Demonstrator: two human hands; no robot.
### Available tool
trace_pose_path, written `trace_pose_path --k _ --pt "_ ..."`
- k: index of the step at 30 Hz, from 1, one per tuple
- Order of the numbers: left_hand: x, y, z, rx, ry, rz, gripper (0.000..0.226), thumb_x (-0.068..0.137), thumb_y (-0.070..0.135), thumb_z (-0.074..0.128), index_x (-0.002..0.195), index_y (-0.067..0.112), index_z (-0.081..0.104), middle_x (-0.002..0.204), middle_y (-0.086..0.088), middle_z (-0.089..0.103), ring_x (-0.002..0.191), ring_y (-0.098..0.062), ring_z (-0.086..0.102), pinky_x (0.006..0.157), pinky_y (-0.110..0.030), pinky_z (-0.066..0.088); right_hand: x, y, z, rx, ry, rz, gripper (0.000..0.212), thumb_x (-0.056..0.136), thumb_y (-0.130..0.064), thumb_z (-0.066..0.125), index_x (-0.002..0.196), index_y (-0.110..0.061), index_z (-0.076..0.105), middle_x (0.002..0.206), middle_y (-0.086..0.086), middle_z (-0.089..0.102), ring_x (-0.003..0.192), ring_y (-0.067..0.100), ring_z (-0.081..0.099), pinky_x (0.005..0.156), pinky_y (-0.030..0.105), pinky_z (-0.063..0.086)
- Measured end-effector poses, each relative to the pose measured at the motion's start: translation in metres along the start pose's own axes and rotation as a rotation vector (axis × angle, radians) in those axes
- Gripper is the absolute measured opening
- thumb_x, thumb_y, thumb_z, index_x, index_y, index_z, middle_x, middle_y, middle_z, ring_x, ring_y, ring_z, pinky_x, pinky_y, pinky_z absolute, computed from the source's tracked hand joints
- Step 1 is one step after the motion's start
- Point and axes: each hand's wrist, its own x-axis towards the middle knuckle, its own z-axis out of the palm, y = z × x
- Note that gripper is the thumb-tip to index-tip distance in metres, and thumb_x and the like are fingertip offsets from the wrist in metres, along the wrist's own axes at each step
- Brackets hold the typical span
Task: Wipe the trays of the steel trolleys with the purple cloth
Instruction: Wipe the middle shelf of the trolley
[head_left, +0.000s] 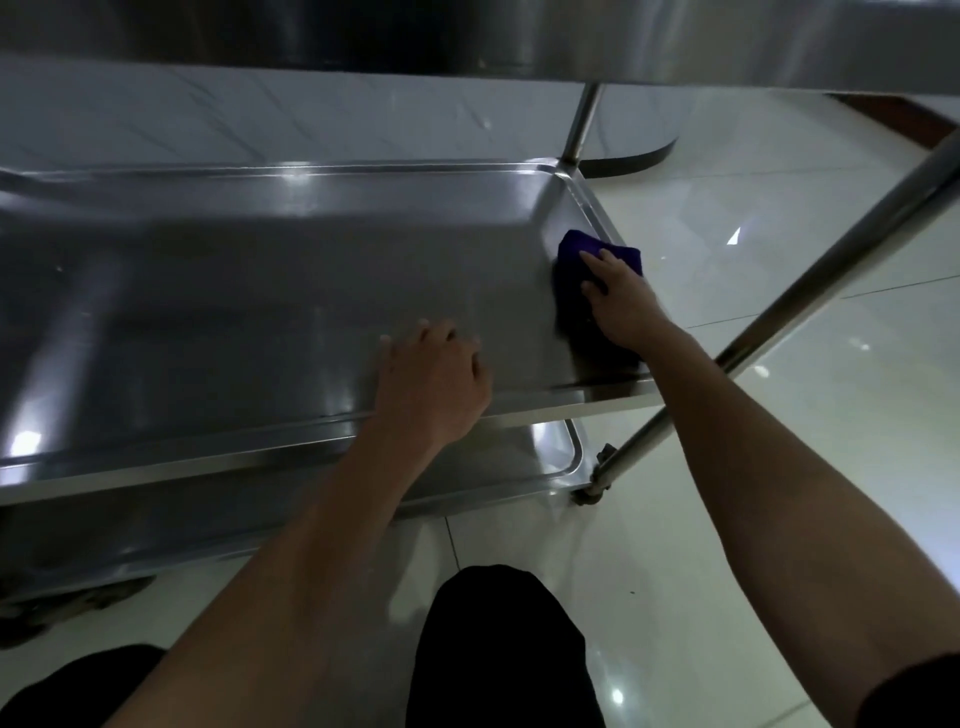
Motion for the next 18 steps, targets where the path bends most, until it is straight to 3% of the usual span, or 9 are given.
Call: trace_pose_path --k 8,15,18 --pt "-0.004 -0.007 -0.001 -0.005 -0.026 0.045 0.053 0.092 0.041 0.027 0.127 0.028 0.064 0.138 0.0 0.053 0.131 -0.027 0.047 0.107 -0.057 0.036 -0.057 0.007 -0.004 0.024 -0.006 0.031 0.049 0.103 -0.021 0.044 0.152 -0.017 0.037 0.16 0.008 0.03 0.143 0.032 0.033 0.116 0.044 0.029" --pt "-0.006 -0.009 0.001 -0.048 -0.064 0.034 0.044 0.098 0.039 0.036 0.132 0.029 0.062 0.145 0.002 0.049 0.137 -0.025 0.04 0.111 -0.059 0.032 -0.102 0.0 -0.005 0.0 0.039 0.059 0.047 0.103 -0.021 0.041 0.15 -0.016 0.04 0.153 0.008 0.039 0.137 0.028 0.04 0.107 0.049 0.039" --pt "-0.009 -0.012 -0.003 -0.078 -0.06 0.05 0.045 0.098 0.037 0.035 0.131 0.03 0.063 0.146 0.003 0.049 0.136 -0.023 0.041 0.111 -0.057 0.033 -0.122 -0.003 0.001 -0.055 0.108 0.07 0.046 0.105 -0.024 0.039 0.15 -0.016 0.042 0.155 0.01 0.039 0.14 0.028 0.038 0.112 0.045 0.034"
